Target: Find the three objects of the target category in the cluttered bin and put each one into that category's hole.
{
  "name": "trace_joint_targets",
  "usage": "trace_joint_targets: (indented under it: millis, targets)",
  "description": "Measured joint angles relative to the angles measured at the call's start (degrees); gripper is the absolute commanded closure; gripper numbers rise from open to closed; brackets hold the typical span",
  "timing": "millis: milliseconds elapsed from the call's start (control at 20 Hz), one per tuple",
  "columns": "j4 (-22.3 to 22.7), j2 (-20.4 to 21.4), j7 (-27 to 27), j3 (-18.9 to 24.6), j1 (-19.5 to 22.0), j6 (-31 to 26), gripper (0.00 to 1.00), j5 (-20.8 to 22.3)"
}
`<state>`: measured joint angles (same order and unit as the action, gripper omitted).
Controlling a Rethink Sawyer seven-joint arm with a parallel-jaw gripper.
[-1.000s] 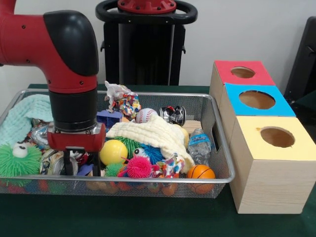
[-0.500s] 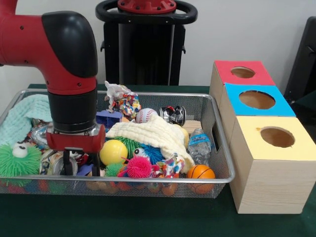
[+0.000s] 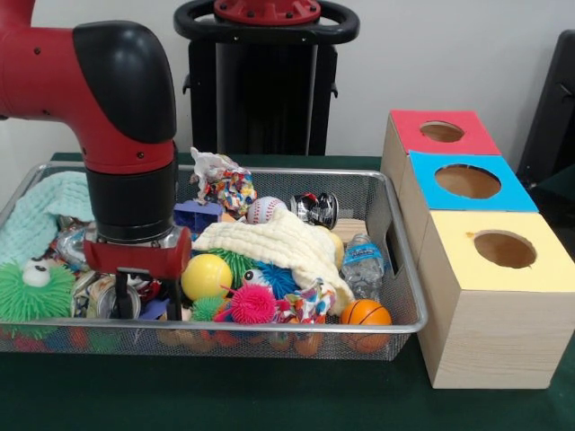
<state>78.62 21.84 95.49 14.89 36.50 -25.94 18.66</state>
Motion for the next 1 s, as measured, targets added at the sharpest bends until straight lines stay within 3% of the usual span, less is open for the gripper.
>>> trace_joint_targets:
  millis: [1000]
  targets:
    - [0.6, -0.7, 0.0, -10.2, -8.7, 2.8, 0.00, -6.6]
